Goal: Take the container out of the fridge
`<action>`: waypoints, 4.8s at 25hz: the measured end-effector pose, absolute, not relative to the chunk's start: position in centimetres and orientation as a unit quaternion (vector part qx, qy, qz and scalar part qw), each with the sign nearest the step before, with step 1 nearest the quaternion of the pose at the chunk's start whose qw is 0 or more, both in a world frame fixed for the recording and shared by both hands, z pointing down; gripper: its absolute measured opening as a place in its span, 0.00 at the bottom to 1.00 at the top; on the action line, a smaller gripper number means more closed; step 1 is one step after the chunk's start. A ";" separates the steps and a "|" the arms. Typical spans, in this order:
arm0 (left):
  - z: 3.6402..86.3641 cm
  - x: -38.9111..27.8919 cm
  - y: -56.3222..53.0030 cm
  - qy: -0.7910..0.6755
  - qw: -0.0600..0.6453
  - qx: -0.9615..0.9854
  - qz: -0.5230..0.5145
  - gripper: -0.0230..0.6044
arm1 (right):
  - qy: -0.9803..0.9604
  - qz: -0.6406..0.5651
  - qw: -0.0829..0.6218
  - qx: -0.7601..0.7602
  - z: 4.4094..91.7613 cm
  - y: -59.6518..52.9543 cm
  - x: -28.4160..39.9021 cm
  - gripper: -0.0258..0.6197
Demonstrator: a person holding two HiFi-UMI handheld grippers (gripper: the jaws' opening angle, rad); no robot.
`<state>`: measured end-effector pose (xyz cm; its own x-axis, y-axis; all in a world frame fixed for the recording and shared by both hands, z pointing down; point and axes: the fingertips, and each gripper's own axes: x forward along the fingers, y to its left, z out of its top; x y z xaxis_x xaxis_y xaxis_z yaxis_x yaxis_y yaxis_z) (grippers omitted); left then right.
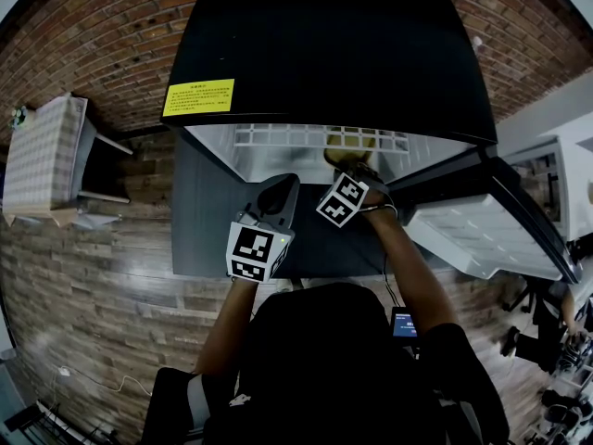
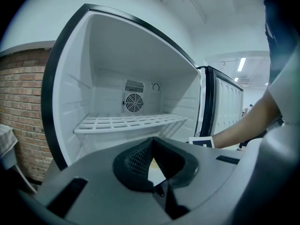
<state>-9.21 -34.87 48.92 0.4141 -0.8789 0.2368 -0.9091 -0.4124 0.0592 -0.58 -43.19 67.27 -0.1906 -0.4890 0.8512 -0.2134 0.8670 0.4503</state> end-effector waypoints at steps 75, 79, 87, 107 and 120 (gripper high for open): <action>44.3 -9.8 -17.0 -0.494 0.029 0.865 0.086 0.06 | -0.795 -0.127 0.530 0.266 56.4 -22.7 -1.7 0.12; 44.0 -9.6 -16.6 -0.500 0.031 0.862 0.083 0.06 | -0.795 -0.131 0.531 0.262 56.0 -22.2 -1.6 0.12; 43.3 -8.0 -14.3 -0.516 0.033 0.853 0.073 0.06 | -0.803 -0.148 0.524 0.242 54.4 -19.2 -0.9 0.12; 42.3 -1.6 -4.8 -0.540 0.036 0.839 0.063 0.06 | -0.816 -0.181 0.505 0.214 52.2 -9.3 3.6 0.12; 42.2 0.1 0.8 -0.542 0.026 0.837 0.063 0.06 | -0.820 -0.197 0.496 0.210 51.8 -4.3 4.3 0.12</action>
